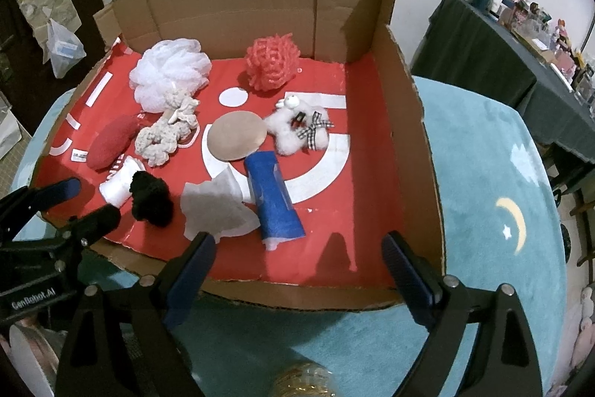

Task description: Organize soft objects

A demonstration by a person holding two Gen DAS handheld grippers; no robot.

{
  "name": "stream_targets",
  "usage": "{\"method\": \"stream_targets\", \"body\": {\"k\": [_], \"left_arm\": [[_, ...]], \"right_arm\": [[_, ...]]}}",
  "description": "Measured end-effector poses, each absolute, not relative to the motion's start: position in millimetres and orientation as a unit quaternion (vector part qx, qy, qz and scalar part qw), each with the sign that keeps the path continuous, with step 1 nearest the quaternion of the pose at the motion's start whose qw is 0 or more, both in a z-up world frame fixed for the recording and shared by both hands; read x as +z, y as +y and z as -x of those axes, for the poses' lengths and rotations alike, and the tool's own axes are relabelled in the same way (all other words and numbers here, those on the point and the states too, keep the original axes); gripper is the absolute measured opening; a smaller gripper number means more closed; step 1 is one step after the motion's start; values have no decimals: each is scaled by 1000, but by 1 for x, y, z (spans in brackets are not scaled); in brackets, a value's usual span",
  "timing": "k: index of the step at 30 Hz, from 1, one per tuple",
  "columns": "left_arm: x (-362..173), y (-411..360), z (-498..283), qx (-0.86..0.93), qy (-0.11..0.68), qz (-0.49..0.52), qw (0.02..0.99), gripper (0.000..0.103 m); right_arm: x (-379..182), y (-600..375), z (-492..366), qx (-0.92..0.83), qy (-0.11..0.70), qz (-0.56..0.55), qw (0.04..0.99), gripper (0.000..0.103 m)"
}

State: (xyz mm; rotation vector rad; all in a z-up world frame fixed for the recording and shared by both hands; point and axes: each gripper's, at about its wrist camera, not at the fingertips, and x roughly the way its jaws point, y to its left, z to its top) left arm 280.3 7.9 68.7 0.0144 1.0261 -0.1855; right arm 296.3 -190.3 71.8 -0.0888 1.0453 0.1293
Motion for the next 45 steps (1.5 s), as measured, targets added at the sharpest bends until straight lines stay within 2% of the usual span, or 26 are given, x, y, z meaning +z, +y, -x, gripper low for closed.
{"method": "stream_targets", "body": {"k": [9,12,21,25,31,35,45], "left_arm": [[105,19,-260,-91,451,5,888,77],[121,22,-244,-96,428,10,899,86],[159,20,-176,-103,350,5,931,96],[162,20,-143,-101,328,12,939,97],[150,17,-103,-87,310,12,947,98],[128,14,-87,-88,325,18,941,98],[55,3,-92,-73,391,6,917,98]], "right_arm": [[88,-191,-289,66,482,40,873,98],[101,-194,-282,63,467,42,881,102],[160,-213,-223,73,386,23,919,103],[175,-218,-188,81,354,20,931,103],[174,-222,-133,98,319,13,943,103],[156,-220,-103,107,309,16,945,103],[75,-219,-93,96,364,18,926,103]]}}
